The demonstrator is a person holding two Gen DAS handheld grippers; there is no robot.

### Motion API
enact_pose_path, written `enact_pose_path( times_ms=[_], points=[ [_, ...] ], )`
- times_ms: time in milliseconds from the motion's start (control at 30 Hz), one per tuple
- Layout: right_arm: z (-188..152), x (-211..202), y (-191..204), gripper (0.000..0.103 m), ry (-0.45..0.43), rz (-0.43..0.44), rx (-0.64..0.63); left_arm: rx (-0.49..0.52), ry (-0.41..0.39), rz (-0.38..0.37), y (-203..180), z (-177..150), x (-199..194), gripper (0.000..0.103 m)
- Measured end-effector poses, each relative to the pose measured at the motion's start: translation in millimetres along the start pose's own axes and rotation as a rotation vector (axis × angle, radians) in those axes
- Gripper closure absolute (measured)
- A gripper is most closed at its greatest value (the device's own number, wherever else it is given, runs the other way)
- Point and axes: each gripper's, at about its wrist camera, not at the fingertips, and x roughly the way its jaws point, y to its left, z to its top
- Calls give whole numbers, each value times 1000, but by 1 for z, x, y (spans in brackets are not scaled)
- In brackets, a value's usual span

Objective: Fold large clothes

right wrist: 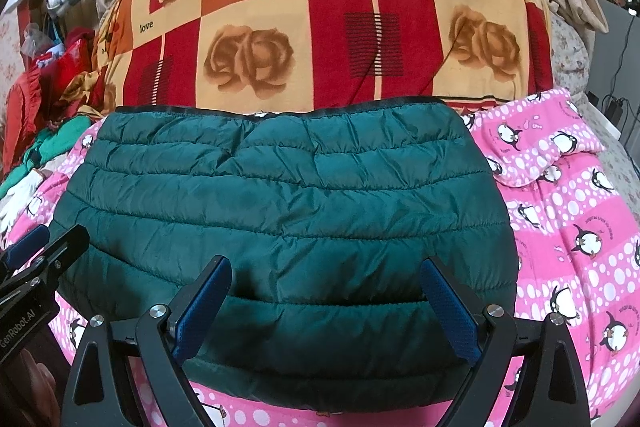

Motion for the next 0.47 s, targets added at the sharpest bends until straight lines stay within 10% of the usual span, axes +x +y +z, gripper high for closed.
enact_pose_path(
  times_ms=[467],
  points=[
    [2,0,-3,9,0,5,1,15,-40,-2,6,2,-2,22]
  ],
)
